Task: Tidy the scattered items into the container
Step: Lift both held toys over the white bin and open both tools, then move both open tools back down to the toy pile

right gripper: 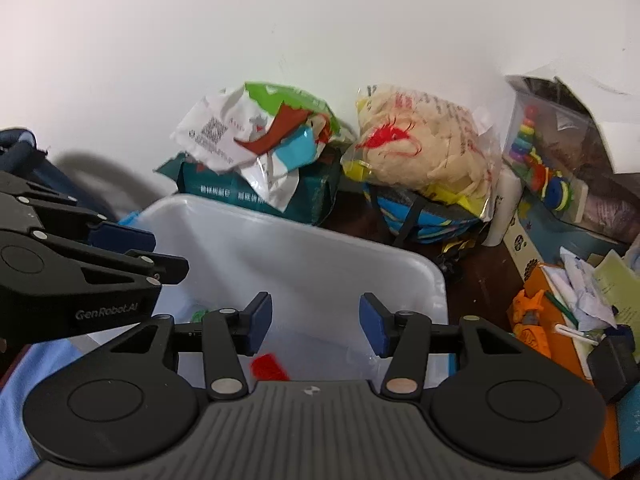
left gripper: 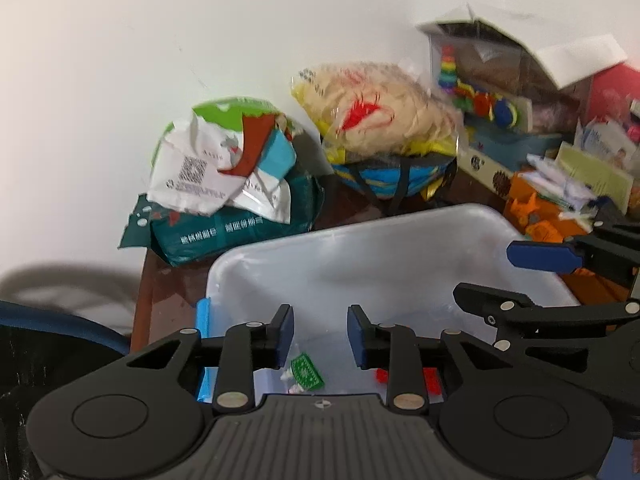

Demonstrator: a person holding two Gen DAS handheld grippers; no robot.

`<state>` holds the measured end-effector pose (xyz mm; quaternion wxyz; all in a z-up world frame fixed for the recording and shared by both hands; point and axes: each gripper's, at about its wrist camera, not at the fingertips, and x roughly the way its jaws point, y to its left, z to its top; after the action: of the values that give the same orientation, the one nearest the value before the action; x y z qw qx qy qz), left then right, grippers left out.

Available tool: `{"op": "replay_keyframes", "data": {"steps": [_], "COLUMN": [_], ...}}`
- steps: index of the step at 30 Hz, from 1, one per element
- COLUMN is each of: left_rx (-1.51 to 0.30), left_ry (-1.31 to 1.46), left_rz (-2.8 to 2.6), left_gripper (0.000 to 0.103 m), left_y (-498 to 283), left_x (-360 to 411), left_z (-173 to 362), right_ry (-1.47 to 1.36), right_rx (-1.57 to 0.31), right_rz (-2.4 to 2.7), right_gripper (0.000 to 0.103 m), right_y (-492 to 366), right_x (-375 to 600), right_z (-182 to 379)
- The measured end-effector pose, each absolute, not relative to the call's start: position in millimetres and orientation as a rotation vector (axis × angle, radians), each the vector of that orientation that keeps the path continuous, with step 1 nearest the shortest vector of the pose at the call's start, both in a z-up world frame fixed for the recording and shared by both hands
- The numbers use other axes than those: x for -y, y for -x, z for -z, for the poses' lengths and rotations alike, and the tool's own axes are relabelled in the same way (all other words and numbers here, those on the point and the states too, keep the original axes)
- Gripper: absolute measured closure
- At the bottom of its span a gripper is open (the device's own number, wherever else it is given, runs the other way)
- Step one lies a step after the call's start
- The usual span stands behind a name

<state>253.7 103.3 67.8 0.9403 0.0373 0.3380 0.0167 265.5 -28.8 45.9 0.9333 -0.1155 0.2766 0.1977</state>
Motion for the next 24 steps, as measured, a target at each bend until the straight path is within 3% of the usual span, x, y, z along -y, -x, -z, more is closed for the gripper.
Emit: {"op": "replay_keyframes", "data": {"steps": [8, 12, 15, 24], "left_rx": [-0.654, -0.651, -0.670, -0.810], "left_ry": [-0.085, -0.087, -0.089, -0.062], "left_rz": [-0.017, -0.003, 0.002, -0.006], "left_gripper": [0.067, 0.065, 0.064, 0.060], "left_y": [-211.9, -184.5, -163.4, -109.7], "left_x": [-88.6, -81.2, -78.1, -68.6], "left_z": [-90.1, -88.2, -77.9, -21.2], "right_ry": [0.194, 0.196, 0.188, 0.170], "right_rx": [-0.511, -0.477, -0.463, -0.601], "right_rz": [-0.442, -0.456, -0.486, -0.550], "right_gripper": [0.042, 0.032, 0.026, 0.025], "right_y": [-229.6, -203.7, -182.5, -136.9], "right_x": [45.7, 56.4, 67.4, 89.1], "right_z": [-68.9, -73.0, -68.2, -20.4]}}
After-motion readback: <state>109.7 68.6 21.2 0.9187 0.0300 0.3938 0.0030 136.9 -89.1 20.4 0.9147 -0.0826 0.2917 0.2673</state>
